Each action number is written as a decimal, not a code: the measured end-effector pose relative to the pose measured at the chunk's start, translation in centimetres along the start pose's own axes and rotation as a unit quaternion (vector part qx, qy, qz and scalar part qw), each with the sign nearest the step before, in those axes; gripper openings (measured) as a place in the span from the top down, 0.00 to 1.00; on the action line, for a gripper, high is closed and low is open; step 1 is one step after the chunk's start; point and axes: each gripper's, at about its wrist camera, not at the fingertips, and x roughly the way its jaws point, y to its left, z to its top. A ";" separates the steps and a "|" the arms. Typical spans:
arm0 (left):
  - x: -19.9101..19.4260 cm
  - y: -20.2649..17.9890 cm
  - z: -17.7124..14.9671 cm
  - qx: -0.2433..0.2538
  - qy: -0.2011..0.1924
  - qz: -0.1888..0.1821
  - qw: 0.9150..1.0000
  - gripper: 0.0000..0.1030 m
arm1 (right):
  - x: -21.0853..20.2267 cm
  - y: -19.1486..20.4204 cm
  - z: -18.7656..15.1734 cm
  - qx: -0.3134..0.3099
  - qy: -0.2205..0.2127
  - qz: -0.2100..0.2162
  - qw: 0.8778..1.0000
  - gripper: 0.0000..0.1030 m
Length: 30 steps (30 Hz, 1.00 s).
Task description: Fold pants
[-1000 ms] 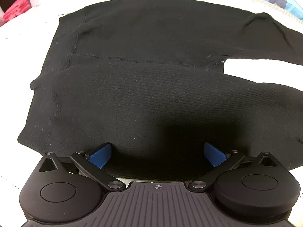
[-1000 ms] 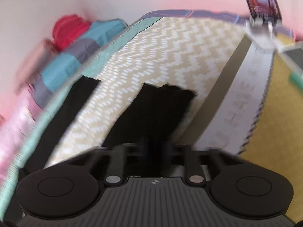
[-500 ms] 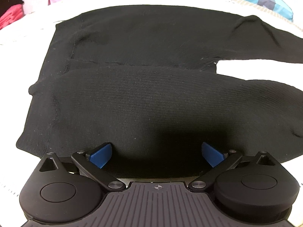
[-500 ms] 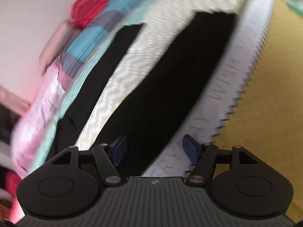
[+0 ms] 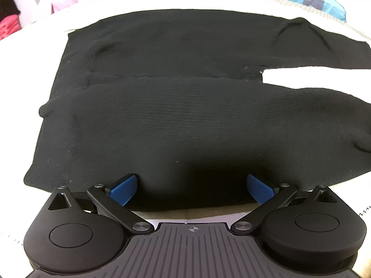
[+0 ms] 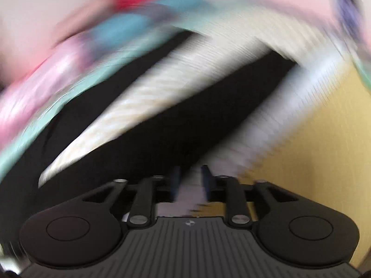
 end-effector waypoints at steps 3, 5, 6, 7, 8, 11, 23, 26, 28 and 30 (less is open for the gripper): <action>-0.9 0.6 0.4 -0.023 -0.007 -0.010 1.000 0.00 | -0.5 6.6 -2.0 -0.173 -0.023 0.086 0.981 0.22; -1.6 1.1 0.8 -0.035 -0.023 -0.014 0.999 0.00 | 0.4 10.3 -2.9 -0.260 -0.033 0.093 0.961 0.25; -1.7 1.3 1.2 -0.037 -0.028 -0.012 0.999 0.00 | 1.3 11.7 -3.2 -0.288 -0.026 0.099 0.952 0.29; -1.6 1.5 1.5 -0.038 -0.033 -0.007 0.999 0.00 | 2.0 12.5 -3.5 -0.306 -0.012 0.110 0.946 0.32; -1.3 1.8 1.9 -0.040 -0.033 0.004 0.999 0.00 | 3.1 13.2 -3.7 -0.317 0.010 0.121 0.940 0.50; 0.4 2.9 2.1 -0.041 -0.003 0.030 0.999 0.00 | 4.4 13.2 -4.0 -0.329 0.064 0.131 0.933 0.95; -3.9 6.6 -0.9 -0.073 -0.044 -0.022 0.996 0.00 | -2.0 20.0 -7.0 -0.447 0.038 0.267 0.853 0.42; -5.8 8.4 -0.9 -0.110 -0.069 -0.013 0.991 0.00 | -0.9 26.1 -10.5 -0.498 0.043 0.315 0.807 0.46; -6.9 9.5 -1.1 -0.124 -0.080 0.011 0.989 0.00 | -0.2 29.3 -12.2 -0.515 0.035 0.333 0.789 0.46; -8.0 10.9 -1.6 -0.140 -0.092 0.028 0.986 0.00 | 0.9 32.0 -13.4 -0.509 0.042 0.349 0.786 0.46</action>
